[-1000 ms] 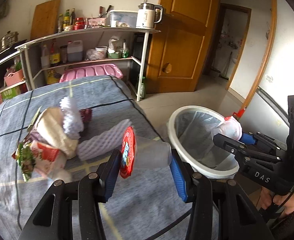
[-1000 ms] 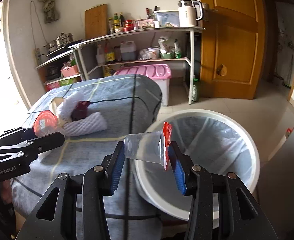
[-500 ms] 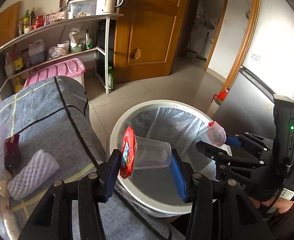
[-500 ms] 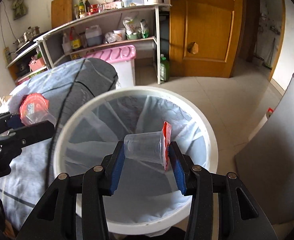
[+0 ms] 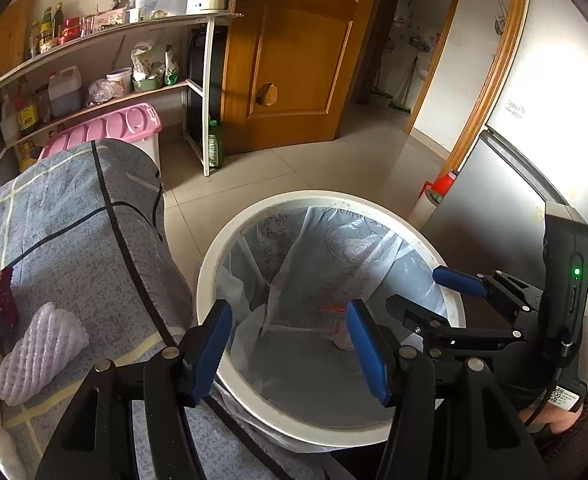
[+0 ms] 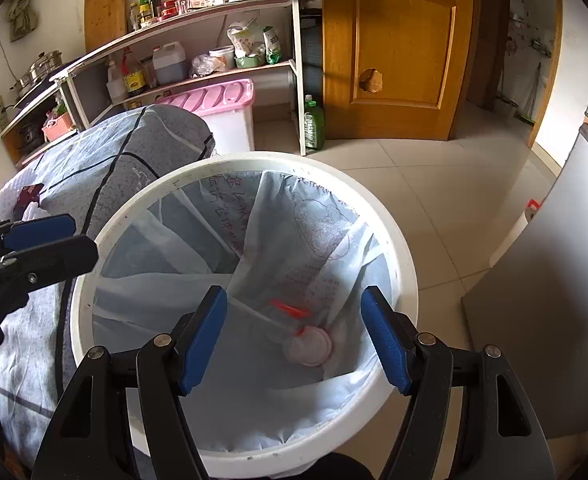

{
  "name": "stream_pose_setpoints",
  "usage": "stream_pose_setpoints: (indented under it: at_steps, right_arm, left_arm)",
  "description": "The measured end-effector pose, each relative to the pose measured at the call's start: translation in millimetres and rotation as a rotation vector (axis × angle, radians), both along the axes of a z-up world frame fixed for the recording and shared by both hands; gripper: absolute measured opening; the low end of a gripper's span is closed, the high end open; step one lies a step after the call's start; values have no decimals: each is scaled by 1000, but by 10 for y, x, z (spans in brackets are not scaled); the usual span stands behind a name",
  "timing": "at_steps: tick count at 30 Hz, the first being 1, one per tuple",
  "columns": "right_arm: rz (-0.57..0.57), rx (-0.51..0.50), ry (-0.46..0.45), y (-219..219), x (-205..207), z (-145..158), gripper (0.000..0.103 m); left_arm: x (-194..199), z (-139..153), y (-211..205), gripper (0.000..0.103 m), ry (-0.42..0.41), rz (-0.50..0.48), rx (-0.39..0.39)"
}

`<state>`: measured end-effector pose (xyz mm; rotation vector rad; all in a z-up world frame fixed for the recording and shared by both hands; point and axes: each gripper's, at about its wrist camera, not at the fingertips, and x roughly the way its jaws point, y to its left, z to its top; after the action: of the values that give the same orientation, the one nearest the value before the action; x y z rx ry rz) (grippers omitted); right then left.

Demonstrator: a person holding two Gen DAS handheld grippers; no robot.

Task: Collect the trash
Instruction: 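Open both tools to drop the cups into the bin, then grasp the green snack wrapper with the left tool while the right tool grasps a white foam net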

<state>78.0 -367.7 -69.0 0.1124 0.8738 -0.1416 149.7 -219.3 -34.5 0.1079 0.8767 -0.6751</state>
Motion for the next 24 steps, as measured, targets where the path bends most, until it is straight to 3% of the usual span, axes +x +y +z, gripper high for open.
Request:
stream_pose_setpoints:
  at_steps: [10,17,24]
  right_arm:
    - [13,31,-97,283,-115,254,70]
    - [98,62,-173,720,-118,496,70]
    - [211,80,-168,1268,2,504,70]
  left_arm:
    - [-202,282,611,60,-93,112,-15]
    - [-338,416,1252,60,-143,254,-5]
    - [-399,473,1900,60,-165,400,8]
